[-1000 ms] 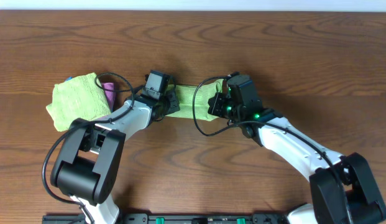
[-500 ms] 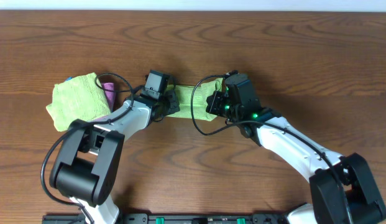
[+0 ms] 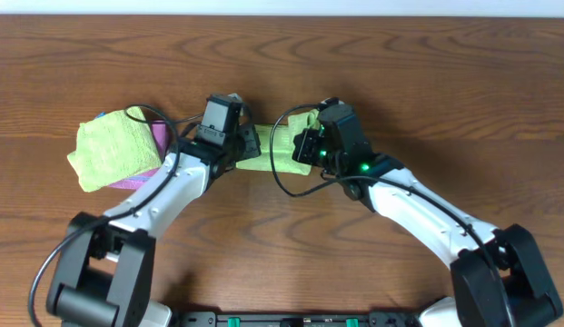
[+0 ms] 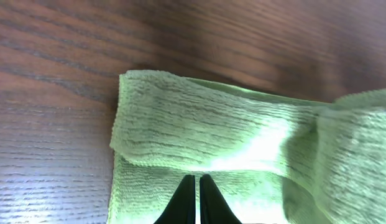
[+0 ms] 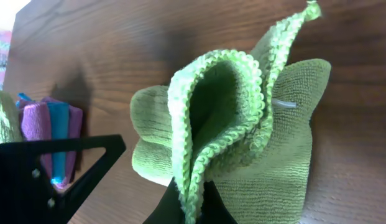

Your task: Fold the cloth

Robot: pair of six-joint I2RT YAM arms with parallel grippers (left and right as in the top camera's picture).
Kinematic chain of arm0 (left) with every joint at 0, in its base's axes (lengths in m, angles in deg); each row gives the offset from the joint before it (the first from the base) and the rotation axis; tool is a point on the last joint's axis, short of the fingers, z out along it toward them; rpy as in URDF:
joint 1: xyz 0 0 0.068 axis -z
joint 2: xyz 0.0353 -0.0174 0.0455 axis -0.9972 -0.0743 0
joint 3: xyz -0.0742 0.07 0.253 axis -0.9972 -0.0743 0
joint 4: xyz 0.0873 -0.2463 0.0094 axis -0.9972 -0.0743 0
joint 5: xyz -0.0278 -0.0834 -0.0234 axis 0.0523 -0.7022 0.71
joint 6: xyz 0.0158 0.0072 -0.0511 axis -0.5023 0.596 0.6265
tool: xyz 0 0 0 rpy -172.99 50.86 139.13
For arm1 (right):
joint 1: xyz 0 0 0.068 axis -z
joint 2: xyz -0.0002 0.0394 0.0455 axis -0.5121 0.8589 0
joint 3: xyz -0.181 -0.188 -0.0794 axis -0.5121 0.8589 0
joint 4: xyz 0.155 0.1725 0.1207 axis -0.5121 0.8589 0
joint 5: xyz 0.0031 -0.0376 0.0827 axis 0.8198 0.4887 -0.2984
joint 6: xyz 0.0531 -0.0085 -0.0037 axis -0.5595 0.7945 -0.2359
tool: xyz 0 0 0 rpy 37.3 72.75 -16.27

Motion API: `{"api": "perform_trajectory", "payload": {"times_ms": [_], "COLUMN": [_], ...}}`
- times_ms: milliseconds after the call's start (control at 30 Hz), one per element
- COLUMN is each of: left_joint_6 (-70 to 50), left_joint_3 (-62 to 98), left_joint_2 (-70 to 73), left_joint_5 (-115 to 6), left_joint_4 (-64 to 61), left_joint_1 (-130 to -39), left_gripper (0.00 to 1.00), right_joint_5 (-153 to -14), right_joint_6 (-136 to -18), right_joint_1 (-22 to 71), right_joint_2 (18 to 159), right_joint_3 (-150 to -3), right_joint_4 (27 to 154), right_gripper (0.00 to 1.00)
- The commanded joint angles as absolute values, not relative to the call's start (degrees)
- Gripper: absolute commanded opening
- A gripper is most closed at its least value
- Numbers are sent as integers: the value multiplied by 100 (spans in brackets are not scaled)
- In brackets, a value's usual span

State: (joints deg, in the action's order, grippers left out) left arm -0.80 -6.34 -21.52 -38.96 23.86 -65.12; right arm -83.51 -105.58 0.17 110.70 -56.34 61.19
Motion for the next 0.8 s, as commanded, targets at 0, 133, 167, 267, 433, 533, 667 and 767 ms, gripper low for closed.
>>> {"api": "perform_trajectory", "payload": {"times_ms": [0, 133, 167, 267, 433, 533, 667, 767], "left_joint_6": [-290, -360, -443, -526, -585, -587, -613, -631], "left_joint_3": [-567, -569, -569, -569, -567, -569, -567, -567], "left_joint_2": [-1875, -1571, -1475, -1252, -994, -893, -847, -841], "left_joint_5": [-3850, -3815, -3809, -3719, -3724, -3726, -3728, -3724], "left_joint_4": [2270, 2042, 1986, 1833, 1655, 1575, 1492, 1474], "left_joint_1": [-6608, -6785, -6837, -6995, -7268, -7403, -7486, -7495], "left_gripper": [6, 6, 6, 6, 6, 6, 6, 6], "right_joint_5": [-8276, -8272, -8274, -8274, -8250, -8202, -8191, -8193], "right_joint_6": [-10556, -10525, -10510, -10508, -10464, -10464, -10466, -10457], "right_joint_1": [-143, -317, -361, -451, -575, -643, -698, -746], "right_joint_2": [11304, 11608, 11711, 11975, 12225, 12264, 12264, 12264], "right_joint_3": [-5866, -6183, -6288, -6587, -6885, -6955, -6994, -7110], "right_joint_4": [6130, 6148, 6170, 6325, 6401, 6406, 6449, 6539], "right_gripper": [1, 1, 1, 1, 1, 1, 1, 1]}}
